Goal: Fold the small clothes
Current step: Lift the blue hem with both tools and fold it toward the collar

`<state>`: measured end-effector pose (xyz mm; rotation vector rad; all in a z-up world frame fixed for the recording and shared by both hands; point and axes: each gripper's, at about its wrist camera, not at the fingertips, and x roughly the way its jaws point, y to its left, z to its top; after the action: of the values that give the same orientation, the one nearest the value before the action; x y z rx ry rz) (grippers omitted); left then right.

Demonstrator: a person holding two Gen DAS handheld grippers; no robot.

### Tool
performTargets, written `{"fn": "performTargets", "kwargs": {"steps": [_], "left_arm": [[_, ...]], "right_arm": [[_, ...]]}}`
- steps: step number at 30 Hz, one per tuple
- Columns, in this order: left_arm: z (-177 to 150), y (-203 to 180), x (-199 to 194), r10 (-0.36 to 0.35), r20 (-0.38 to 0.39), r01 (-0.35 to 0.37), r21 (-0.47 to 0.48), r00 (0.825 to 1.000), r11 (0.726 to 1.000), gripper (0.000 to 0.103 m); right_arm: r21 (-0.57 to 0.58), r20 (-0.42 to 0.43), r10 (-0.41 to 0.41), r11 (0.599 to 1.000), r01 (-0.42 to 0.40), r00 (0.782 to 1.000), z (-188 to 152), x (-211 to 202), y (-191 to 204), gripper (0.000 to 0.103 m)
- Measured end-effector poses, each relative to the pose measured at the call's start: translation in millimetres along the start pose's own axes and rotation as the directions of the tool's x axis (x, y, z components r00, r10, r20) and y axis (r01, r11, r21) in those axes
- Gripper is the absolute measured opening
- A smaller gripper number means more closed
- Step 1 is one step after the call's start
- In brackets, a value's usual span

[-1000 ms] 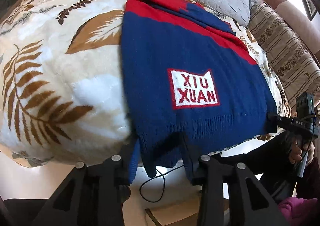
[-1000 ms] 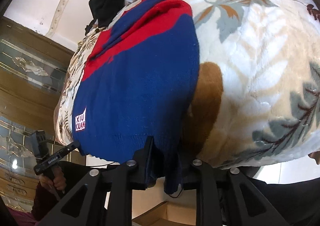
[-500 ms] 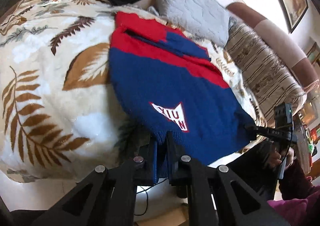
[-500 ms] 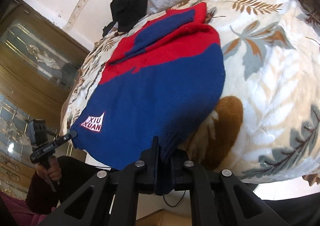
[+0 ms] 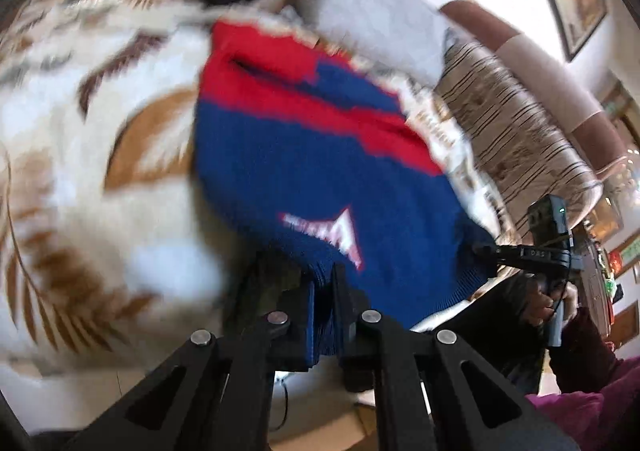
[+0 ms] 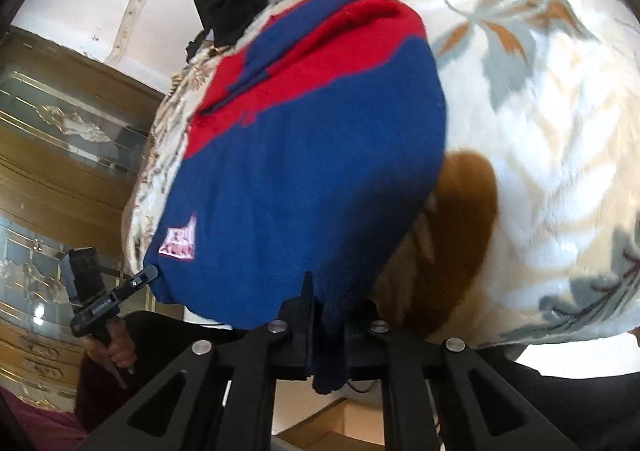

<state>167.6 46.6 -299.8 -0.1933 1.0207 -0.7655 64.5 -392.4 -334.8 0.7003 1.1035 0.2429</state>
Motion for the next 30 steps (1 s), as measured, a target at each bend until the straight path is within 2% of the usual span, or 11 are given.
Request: {"fn": "performTargets", "kwargs": {"steps": [3, 7, 11, 15, 19, 22, 25, 27, 30], "left_arm": [[33, 0, -14, -0.032, 0.062, 0.031, 0.005, 0.998, 1.0, 0.007], [100, 1, -25, -0.06, 0.149, 0.057, 0.028, 0.987, 0.998, 0.007], [170, 5, -21, -0.056, 0.193, 0.048, 0.045, 0.98, 0.998, 0.007], [244, 19, 11, -0.032, 0.213, 0.023, 0.047, 0.977, 0.999, 0.007], [308, 44, 75, 0.043, 0.186, -0.04, -0.02, 0.982, 0.999, 0.007], [330, 65, 128, 0.1, 0.147, -0.09, -0.071, 0.984, 0.993, 0.007], [333, 92, 168, 0.154, 0.096, -0.14, -0.138, 0.983, 0.98, 0.007], [328, 106, 183, 0.153, 0.082, -0.137, -0.174, 0.985, 0.975, 0.007], [323, 117, 186, 0.134, 0.091, -0.113, -0.204, 0.987, 0.972, 0.01]], "right_arm": [[-0.031, 0.047, 0.03, 0.999, -0.028, 0.998, 21, -16, 17, 0.01], [-0.046, 0.115, 0.058, 0.998, -0.053, 0.992, 63, -34, 31, 0.01], [-0.046, 0.185, 0.058, 0.998, -0.051, 0.981, 130, -41, 42, 0.01], [-0.041, 0.261, 0.045, 0.999, -0.035, 0.964, 206, -36, 40, 0.01], [0.013, 0.303, 0.031, 0.999, -0.036, 0.952, 291, -1, 31, 0.01], [0.084, 0.292, 0.008, 0.996, -0.034, 0.956, 347, 45, 10, 0.01], [0.136, 0.268, -0.013, 0.99, -0.025, 0.963, 373, 90, -18, 0.01], [0.208, 0.241, 0.019, 0.976, -0.071, 0.97, 379, 111, -43, 0.014], [0.297, 0.296, 0.098, 0.936, -0.189, 0.95, 382, 116, -74, 0.019]]}}
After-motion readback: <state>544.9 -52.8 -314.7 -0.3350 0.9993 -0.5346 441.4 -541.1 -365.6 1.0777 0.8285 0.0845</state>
